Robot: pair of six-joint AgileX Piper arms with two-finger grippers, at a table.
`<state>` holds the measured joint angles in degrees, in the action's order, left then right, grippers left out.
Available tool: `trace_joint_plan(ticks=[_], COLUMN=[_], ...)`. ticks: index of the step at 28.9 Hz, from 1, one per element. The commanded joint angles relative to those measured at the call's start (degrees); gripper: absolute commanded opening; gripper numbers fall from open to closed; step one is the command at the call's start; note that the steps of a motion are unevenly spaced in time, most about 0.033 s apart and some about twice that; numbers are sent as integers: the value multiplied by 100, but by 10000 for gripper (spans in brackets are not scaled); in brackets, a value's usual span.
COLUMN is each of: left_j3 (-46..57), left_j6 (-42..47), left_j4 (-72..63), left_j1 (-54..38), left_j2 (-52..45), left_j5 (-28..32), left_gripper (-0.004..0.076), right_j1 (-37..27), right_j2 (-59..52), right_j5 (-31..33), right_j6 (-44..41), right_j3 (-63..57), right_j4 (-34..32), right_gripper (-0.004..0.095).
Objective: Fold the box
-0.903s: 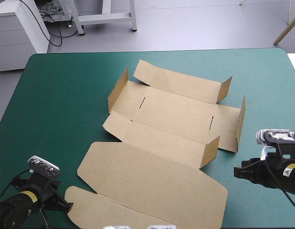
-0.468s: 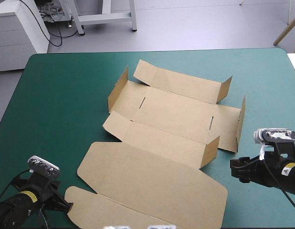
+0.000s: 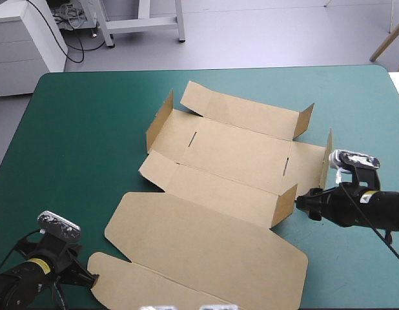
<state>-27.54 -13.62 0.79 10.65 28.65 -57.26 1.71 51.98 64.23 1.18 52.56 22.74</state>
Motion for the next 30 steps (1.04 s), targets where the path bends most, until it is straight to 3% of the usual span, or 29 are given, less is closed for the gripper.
trace_joint_plan(ticks=[1, 21, 30], left_j3=[-125, -125, -125], left_j6=[28, 28, 28], left_j4=[-25, -25, -25], left_j1=[-4, -4, -4], left_j2=[32, 32, 32], left_j5=[265, 265, 265], left_gripper=[-10, -10, -10], right_j1=[-7, 3, 518], right_j2=[512, 2794, 3065], right_j5=[-274, -855, -1157], right_j6=[190, 649, 639], right_j3=[128, 128, 128], right_j4=[258, 903, 882], right_gripper=[589, 587, 412])
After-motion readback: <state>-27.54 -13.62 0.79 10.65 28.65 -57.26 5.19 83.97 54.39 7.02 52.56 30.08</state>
